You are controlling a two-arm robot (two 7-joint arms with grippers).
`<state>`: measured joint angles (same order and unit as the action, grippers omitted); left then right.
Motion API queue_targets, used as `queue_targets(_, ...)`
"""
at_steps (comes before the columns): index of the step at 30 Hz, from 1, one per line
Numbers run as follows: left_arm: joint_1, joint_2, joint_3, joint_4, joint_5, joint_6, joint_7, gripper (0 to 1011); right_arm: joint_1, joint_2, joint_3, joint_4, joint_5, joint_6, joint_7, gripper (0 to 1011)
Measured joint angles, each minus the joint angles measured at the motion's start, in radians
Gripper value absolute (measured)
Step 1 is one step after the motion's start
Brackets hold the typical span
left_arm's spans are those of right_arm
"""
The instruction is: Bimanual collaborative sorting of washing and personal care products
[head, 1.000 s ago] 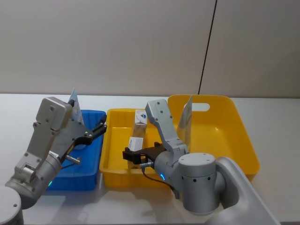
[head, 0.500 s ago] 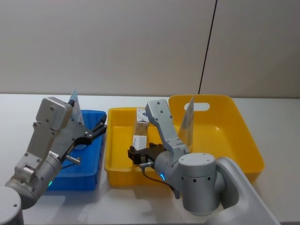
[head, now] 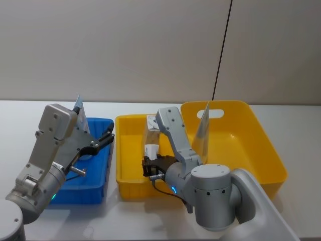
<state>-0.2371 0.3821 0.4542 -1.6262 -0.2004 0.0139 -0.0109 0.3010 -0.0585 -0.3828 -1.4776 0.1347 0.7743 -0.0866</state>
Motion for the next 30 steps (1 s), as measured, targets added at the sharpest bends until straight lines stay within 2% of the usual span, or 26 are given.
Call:
queue_targets(10,0.000,0.000,0.000,0.000,0.000,0.000,0.000,1002,0.000,0.000,0.000,0.000,0.000,0.001,0.000,217)
queue_targets(23,0.000,0.000,0.000,0.000,0.000,0.000,0.000,1001,0.000,0.000,0.000,0.000,-0.003,0.001,0.000,178)
queue_targets(30,0.000,0.000,0.000,0.000,0.000,0.000,0.000,1001,-0.006,0.010,-0.007,-0.001,-0.016,-0.037,0.003,178)
